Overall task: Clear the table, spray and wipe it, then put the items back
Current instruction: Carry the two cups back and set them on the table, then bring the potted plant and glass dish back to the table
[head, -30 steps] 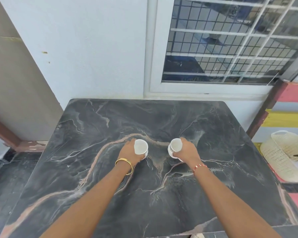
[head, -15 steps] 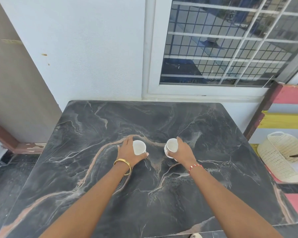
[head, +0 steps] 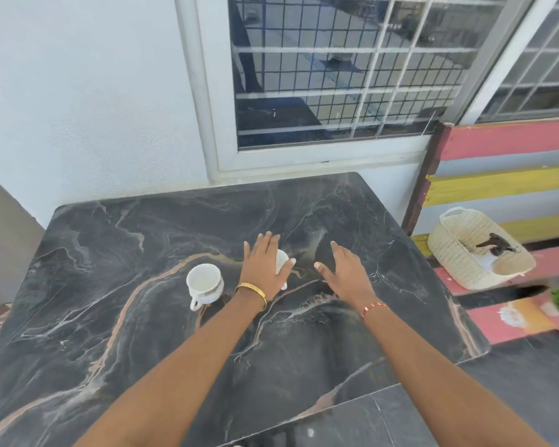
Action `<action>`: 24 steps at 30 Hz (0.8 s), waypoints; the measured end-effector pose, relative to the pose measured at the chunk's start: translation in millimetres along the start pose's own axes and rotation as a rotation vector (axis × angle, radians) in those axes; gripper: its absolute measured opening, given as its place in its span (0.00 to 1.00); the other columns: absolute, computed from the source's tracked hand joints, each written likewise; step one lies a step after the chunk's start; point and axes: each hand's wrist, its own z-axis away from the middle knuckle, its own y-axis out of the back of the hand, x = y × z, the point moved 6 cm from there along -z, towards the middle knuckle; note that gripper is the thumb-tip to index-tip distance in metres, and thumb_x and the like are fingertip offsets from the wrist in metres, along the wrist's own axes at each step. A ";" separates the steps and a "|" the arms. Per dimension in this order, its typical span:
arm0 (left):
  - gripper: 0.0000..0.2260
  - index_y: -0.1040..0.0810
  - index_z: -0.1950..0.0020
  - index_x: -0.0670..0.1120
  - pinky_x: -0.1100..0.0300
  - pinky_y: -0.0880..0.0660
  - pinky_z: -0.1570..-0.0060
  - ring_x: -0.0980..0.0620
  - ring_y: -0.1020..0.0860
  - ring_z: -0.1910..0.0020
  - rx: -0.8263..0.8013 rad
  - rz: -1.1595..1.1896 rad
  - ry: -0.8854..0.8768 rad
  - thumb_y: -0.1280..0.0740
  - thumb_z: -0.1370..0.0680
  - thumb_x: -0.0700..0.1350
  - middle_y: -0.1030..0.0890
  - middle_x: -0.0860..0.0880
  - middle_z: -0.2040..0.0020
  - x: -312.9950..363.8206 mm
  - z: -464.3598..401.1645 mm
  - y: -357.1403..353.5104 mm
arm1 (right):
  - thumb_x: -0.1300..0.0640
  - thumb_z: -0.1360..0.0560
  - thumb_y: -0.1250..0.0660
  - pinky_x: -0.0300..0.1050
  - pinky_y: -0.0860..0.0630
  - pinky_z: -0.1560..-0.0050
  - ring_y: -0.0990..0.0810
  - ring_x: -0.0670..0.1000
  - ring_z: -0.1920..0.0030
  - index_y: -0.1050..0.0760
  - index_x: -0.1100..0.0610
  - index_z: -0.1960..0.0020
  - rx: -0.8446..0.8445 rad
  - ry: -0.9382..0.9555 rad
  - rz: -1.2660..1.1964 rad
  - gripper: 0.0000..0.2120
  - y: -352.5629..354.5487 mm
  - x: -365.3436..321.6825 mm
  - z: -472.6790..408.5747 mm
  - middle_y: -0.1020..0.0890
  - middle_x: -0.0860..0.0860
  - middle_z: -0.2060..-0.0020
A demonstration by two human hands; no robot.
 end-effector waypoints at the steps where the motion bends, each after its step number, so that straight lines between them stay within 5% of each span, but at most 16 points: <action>1: 0.27 0.45 0.25 0.45 0.46 0.57 0.25 0.47 0.49 0.23 -0.006 0.015 -0.014 0.45 0.21 0.55 0.45 0.46 0.23 15.1 -0.7 -5.7 | 0.43 0.22 0.43 0.51 0.42 0.28 0.41 0.58 0.26 0.48 0.60 0.24 0.004 -0.012 0.012 0.33 7.1 14.3 1.4 0.38 0.57 0.26; 24: 0.22 0.44 0.25 0.44 0.46 0.52 0.24 0.48 0.46 0.24 -0.319 -0.018 -0.415 0.48 0.19 0.44 0.42 0.46 0.24 404.6 -31.9 -218.1 | 0.46 0.22 0.41 0.51 0.43 0.27 0.40 0.57 0.27 0.44 0.60 0.26 0.093 -0.393 0.051 0.31 150.8 387.9 101.9 0.37 0.56 0.27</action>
